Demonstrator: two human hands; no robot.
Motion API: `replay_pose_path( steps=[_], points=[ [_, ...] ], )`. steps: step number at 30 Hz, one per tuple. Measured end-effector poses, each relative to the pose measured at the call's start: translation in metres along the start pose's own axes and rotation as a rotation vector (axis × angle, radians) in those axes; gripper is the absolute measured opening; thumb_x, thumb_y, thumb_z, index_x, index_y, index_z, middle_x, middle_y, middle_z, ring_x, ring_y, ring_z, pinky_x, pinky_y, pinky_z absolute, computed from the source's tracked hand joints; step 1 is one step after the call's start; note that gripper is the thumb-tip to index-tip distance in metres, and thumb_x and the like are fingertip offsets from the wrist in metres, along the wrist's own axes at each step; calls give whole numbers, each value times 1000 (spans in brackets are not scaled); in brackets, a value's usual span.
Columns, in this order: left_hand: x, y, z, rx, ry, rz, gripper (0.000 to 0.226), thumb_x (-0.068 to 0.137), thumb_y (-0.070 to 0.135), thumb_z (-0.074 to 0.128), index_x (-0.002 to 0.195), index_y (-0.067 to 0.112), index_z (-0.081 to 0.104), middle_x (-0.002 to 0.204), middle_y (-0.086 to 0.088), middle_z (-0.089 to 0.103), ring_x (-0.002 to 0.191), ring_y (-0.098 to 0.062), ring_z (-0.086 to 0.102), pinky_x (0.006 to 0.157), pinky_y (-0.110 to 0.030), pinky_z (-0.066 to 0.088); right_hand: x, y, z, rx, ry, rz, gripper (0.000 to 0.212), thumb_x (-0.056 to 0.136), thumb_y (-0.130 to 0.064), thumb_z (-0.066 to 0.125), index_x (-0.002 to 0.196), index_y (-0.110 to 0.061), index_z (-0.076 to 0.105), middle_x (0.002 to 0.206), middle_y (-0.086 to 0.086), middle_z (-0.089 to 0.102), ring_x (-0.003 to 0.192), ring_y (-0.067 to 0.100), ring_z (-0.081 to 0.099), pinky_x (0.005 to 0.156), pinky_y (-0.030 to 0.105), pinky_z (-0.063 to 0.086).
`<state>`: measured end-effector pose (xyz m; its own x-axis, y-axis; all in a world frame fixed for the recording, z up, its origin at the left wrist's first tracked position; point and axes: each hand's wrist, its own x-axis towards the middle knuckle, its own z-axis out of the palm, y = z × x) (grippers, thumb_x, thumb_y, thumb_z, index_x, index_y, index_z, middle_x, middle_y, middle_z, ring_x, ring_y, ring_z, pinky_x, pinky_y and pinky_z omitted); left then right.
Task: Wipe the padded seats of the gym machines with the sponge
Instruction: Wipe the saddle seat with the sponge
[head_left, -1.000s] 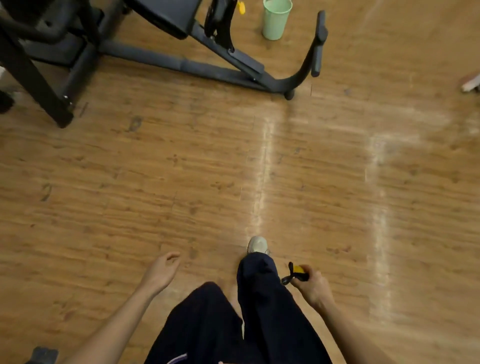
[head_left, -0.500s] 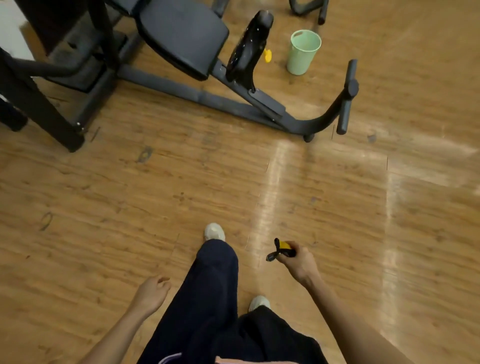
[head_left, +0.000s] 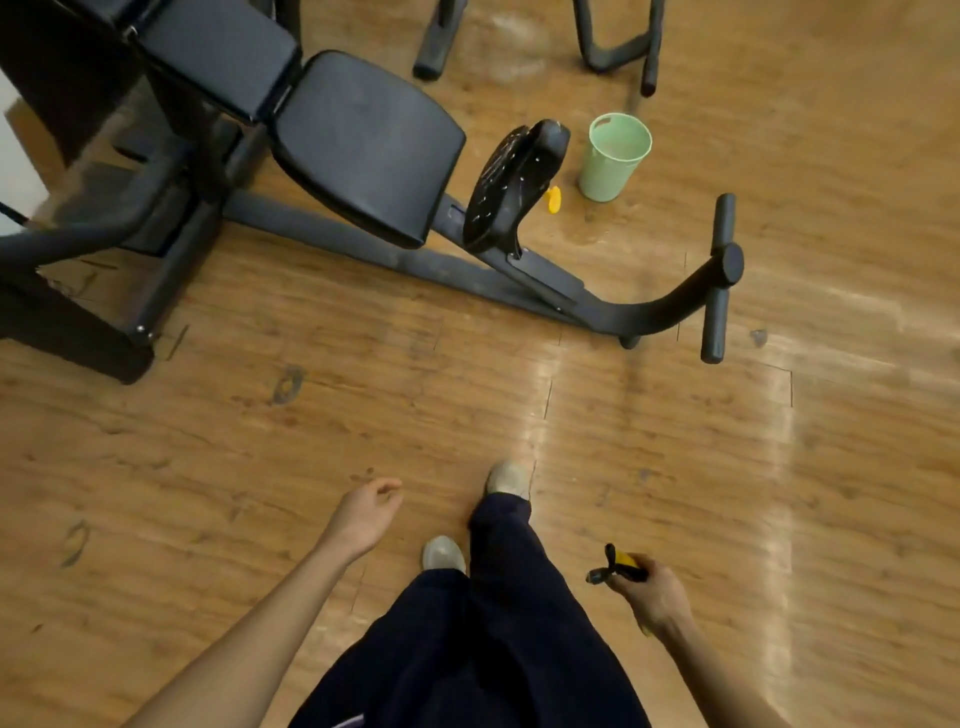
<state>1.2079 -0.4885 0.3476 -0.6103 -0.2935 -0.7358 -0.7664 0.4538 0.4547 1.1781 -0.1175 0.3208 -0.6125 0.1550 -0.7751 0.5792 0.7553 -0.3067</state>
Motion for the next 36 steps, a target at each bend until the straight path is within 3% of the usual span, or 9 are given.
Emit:
replay_pose_path(
  steps=[7, 10, 13, 18, 23, 26, 29, 32, 36],
  points=[
    [78, 62, -33, 32, -52, -41, 33, 102, 26, 47, 133, 18, 55, 139, 0, 54, 124, -16, 51, 93, -24, 42, 78, -101, -28, 16, -51, -53, 37, 88, -26, 69, 120, -11, 58, 86, 1, 63, 65, 14, 52, 48, 19, 35],
    [108, 90, -55, 20, -38, -72, 33, 102, 25, 47, 133, 17, 55, 138, -1, 55, 110, -12, 57, 85, -22, 44, 111, -154, -49, 14, -76, -76, 36, 88, -26, 69, 119, -12, 59, 92, 3, 66, 77, 18, 59, 60, 25, 45],
    [136, 122, -76, -2, 10, -90, 33, 101, 24, 48, 132, 16, 57, 137, -1, 56, 126, -16, 51, 96, -23, 39, 136, -213, -73, 32, -91, -135, 30, 87, -24, 69, 113, -13, 59, 87, 0, 64, 70, 13, 56, 59, 24, 44],
    [179, 173, -102, -64, 17, -97, 32, 100, 23, 49, 130, 16, 58, 134, 2, 58, 126, -15, 52, 98, -23, 38, 162, -308, -116, 125, -67, -247, 18, 86, -21, 69, 102, -16, 61, 69, -7, 58, 57, 8, 48, 55, 24, 39],
    [233, 229, -135, -96, -42, -69, 29, 100, 24, 49, 127, 23, 59, 128, 6, 59, 124, -14, 52, 96, -25, 41, 189, -388, -142, 210, -44, -308, 20, 87, -22, 68, 105, -18, 61, 90, 3, 67, 73, 13, 56, 62, 22, 44],
    [273, 266, -159, -98, -81, 21, 25, 100, 24, 50, 122, 28, 60, 126, 8, 60, 119, -11, 53, 99, -27, 43, 205, -429, -150, 290, 3, -307, 24, 89, -20, 66, 113, -21, 60, 95, 8, 68, 77, 20, 60, 57, 13, 42],
    [313, 305, -187, -57, -117, 123, 28, 99, 22, 50, 125, 27, 60, 128, 7, 58, 122, -11, 51, 104, -31, 41, 220, -467, -153, 367, 40, -287, 21, 90, -22, 65, 111, -21, 63, 86, 14, 68, 65, 14, 56, 52, 15, 43],
    [350, 340, -211, -29, -146, 221, 28, 99, 21, 50, 124, 30, 60, 127, 11, 55, 123, -8, 48, 103, -27, 39, 232, -500, -156, 464, 94, -269, 15, 92, -20, 62, 107, -22, 65, 79, 7, 65, 64, 11, 54, 54, 13, 44],
    [388, 387, -233, 34, -187, 317, 29, 100, 25, 49, 126, 30, 60, 126, 13, 54, 120, -5, 50, 95, -22, 38, 248, -533, -162, 584, 171, -276, 13, 94, -20, 60, 96, -31, 67, 68, -3, 61, 61, 13, 53, 58, 27, 45]
  ],
)
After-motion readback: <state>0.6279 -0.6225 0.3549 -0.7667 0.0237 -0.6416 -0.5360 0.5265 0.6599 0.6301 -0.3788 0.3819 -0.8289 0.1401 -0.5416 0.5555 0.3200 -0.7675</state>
